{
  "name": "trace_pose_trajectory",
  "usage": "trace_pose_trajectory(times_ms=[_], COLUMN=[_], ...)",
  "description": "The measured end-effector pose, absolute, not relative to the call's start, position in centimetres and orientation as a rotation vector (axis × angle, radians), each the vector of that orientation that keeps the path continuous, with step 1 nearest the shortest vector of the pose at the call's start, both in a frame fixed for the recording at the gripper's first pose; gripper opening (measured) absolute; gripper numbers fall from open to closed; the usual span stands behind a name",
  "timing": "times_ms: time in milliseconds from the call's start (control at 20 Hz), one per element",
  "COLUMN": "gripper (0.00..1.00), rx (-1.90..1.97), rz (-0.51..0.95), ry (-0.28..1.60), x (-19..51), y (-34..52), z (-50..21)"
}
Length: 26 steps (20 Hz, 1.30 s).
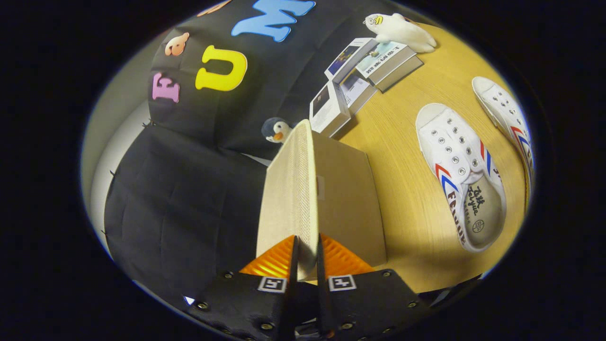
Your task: Open the storage box then place both shoes into the box .Put the left shoe in first, then the right shoe, with the right side of both shoes facing outward in a uniform manner.
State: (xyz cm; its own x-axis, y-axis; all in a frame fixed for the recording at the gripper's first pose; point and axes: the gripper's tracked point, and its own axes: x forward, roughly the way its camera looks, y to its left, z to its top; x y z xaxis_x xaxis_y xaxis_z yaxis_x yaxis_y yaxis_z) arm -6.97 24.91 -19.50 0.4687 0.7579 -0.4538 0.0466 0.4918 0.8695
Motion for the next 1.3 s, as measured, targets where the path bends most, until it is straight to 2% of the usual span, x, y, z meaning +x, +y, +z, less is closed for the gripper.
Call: trace_pose_trajectory(times_ms=[50, 100, 800, 1300], gripper=[0.08, 0.03, 0.03, 0.04], rx=[0.982, 0.965, 0.69, 0.527], rz=[0.539, 0.555, 0.786, 0.863], ry=[1.008, 1.01, 0.831, 0.733], x=[-6.6, -6.9, -6.0, -6.9], y=[25.2, 25.3, 30.7, 38.6], z=[-19.4, -19.3, -7.2, -2.6])
